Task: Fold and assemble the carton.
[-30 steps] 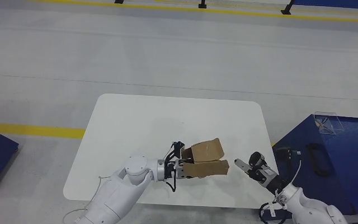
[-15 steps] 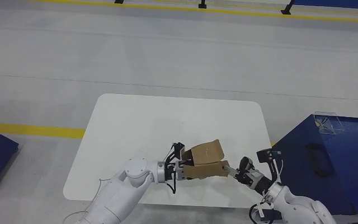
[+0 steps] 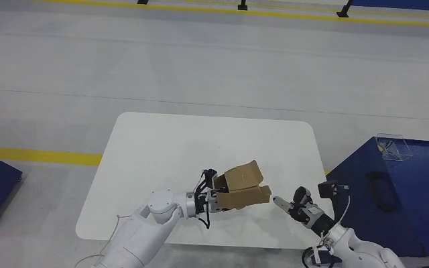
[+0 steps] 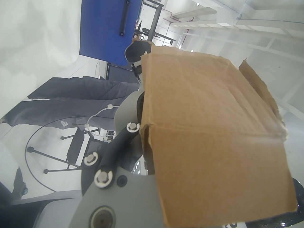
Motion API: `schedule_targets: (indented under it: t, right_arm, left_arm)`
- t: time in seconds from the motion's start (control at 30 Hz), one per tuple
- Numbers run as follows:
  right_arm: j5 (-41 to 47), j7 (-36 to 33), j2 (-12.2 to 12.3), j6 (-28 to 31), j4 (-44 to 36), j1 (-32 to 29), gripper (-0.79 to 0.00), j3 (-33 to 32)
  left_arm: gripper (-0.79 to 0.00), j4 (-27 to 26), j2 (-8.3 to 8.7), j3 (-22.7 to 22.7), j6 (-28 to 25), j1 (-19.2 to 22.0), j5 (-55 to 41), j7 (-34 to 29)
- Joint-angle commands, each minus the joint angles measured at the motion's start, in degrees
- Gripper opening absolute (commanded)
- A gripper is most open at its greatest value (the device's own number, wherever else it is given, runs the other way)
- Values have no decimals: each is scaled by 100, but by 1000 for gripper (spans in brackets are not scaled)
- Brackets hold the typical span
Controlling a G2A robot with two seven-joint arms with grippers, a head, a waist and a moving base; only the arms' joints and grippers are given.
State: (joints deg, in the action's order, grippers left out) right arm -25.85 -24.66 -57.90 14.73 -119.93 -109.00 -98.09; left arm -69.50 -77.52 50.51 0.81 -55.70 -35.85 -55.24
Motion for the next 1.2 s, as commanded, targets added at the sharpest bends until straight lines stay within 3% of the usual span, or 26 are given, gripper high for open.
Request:
schedule_targets:
  t: [0.0, 0.53, 1.17]
  right_arm:
    - [5, -85, 4, 76, -45, -130, 0, -93]
    - [-270, -311, -56, -371, 351, 823, 0, 785]
    - [-465, 34, -92, -21, 226, 697, 0, 912]
  left_arm:
    - [-785, 8, -2, 16, 10, -3, -22, 0]
    - [-785, -61, -30, -46, 10, 37, 104, -123]
    - [-785, -69, -51, -114, -208, 86, 282, -416]
